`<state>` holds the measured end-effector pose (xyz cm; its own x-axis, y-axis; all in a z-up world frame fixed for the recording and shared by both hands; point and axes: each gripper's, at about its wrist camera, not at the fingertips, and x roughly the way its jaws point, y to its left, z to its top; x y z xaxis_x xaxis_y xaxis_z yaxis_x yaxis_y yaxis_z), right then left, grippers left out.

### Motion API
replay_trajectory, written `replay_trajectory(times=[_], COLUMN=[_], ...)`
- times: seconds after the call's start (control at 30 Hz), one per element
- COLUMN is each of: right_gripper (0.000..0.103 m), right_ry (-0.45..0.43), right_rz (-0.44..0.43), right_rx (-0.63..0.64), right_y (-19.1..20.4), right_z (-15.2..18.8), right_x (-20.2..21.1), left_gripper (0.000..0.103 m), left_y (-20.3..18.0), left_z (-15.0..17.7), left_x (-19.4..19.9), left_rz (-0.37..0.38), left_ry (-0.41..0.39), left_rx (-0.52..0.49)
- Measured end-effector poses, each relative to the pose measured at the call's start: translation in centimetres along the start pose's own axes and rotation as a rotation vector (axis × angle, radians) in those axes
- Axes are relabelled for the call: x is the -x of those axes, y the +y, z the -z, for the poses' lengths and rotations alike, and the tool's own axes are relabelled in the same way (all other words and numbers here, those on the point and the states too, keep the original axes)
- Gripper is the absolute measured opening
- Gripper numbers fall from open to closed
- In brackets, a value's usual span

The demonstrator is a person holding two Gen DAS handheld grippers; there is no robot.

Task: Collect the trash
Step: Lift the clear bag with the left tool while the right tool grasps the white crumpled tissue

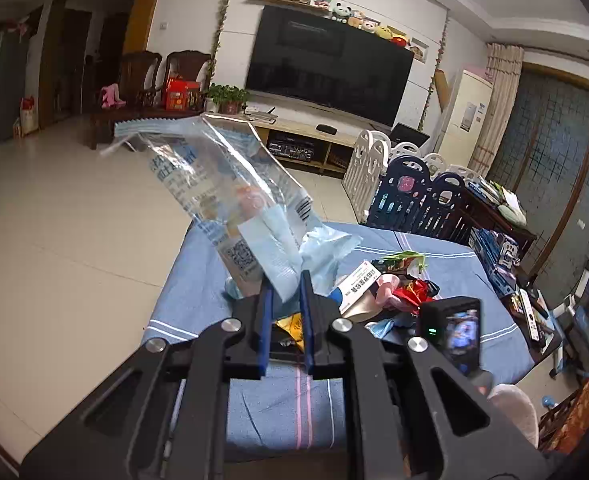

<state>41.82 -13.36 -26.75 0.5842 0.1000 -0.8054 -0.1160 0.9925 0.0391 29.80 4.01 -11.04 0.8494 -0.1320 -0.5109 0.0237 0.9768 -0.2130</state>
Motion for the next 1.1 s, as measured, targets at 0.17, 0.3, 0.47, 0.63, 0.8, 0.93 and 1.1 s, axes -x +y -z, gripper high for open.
replay_trajectory(times=[0.17,0.3,0.47,0.63,0.8,0.93,1.1], right_gripper=[0.068,0.028,0.023,0.023,0.023,0.023,0.023], right_ry=[0.033,0.023,-0.057,-0.255,-0.322,-0.333,-0.322], right_rz=[0.016,0.027,-0.084,-0.148,-0.116,-0.087,-0.061], right_rx=[0.038,0.05,-0.086,-0.106,-0.069,-0.022,-0.034], right_y=[0.5,-0.1,-2.8,-3.9,-3.3,-2.4,-2.4], right_z=[-0.3,-0.7,-2.3,-0.9,2.1,2.5,1.5], right_x=[-3.8,-4.2,2.2,12.8,17.3,17.8,16.4], left_gripper=[0.013,0.013,0.012,0.012,0.013,0.013,0.013], left_y=[0.4,-0.7,-1.0,-1.9,-2.6,-4.0,-4.2], left_z=[-0.1,0.2,0.5,0.8,1.4,2.3,3.0], left_x=[-0.9,-1.1,-1.5,-2.0,-2.7,-2.8,-3.1], left_rz=[0.009,0.026,0.048,0.052,0.067,0.051,0.005], left_ry=[0.024,0.028,0.057,0.08,0.101,0.063,0.044], left_rx=[-0.007,-0.05,-0.072,-0.1,-0.086,-0.133,-0.128])
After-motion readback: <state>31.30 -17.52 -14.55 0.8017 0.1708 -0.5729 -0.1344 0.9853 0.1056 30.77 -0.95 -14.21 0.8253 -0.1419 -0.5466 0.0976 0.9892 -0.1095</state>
